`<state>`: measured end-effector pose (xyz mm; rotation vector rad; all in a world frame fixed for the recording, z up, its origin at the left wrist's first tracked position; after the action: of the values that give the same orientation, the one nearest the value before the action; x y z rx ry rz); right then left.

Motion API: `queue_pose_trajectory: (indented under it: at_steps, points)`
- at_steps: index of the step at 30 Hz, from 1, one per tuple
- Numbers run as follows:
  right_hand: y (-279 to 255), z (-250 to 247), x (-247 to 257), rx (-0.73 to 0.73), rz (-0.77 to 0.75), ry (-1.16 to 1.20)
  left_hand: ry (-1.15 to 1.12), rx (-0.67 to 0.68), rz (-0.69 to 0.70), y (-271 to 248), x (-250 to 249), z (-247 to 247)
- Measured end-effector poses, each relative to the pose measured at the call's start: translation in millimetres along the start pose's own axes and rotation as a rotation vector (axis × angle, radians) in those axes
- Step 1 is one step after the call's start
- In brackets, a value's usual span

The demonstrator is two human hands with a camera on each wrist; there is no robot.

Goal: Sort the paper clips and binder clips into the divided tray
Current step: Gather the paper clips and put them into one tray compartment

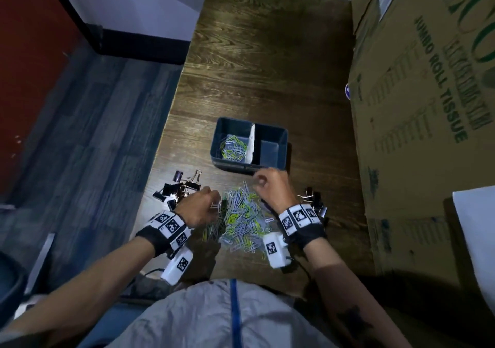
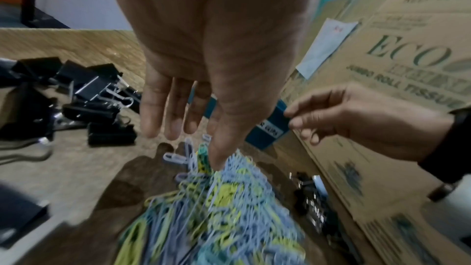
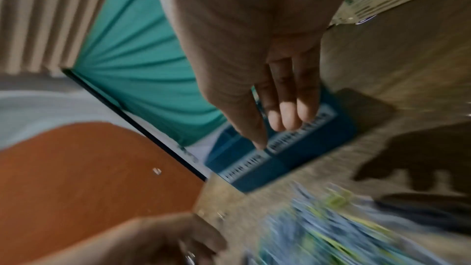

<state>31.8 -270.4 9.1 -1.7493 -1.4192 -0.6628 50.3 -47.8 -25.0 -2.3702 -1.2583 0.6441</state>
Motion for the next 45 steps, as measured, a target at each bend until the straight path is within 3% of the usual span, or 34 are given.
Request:
queue_pose_trajectory:
  at_steps: [3, 6, 11, 18, 22, 32, 38, 45]
  points:
    - [-32, 12, -46, 0.193, 0.261, -0.165, 0.026, 0.070, 0.012, -8, -3, 24]
    - [-57, 18, -77, 0.201, 0.397, -0.174, -0.044, 0.129, -0.037, -13, -7, 43]
    - [-60, 34, -84, 0.139, 0.369, -0.216, -0.139, 0.116, -0.123, -9, -21, 59]
    - [-51, 56, -61, 0.221, 0.327, -0.213, -0.135, 0.041, -0.117, 7, -48, 54]
    - [-57, 62, -60, 0.154, 0.228, -0.200, -0.118, -0.028, -0.070, 9, -50, 52]
    - [-43, 39, -48, 0.108, 0.316, -0.123, -0.148, -0.161, -0.026, 9, -24, 43]
    - [-39, 25, -43, 0.108, 0.339, -0.188, -0.145, -0.232, 0.044, 0, -20, 17]
    - [-36, 6, -28, 0.091, 0.343, -0.131, -0.210, -0.409, 0.111, -5, -18, -47]
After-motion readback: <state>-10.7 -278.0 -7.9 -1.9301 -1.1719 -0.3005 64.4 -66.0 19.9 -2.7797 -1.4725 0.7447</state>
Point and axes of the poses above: each hand's wrist, its own y-axis towards the middle knuckle, its own z-axis out of the palm, x = y × z, the point moved 1 cm from there along y, towards the middle knuckle, and after that the axes turned 15 degrees about y, right-handed, at the moved point
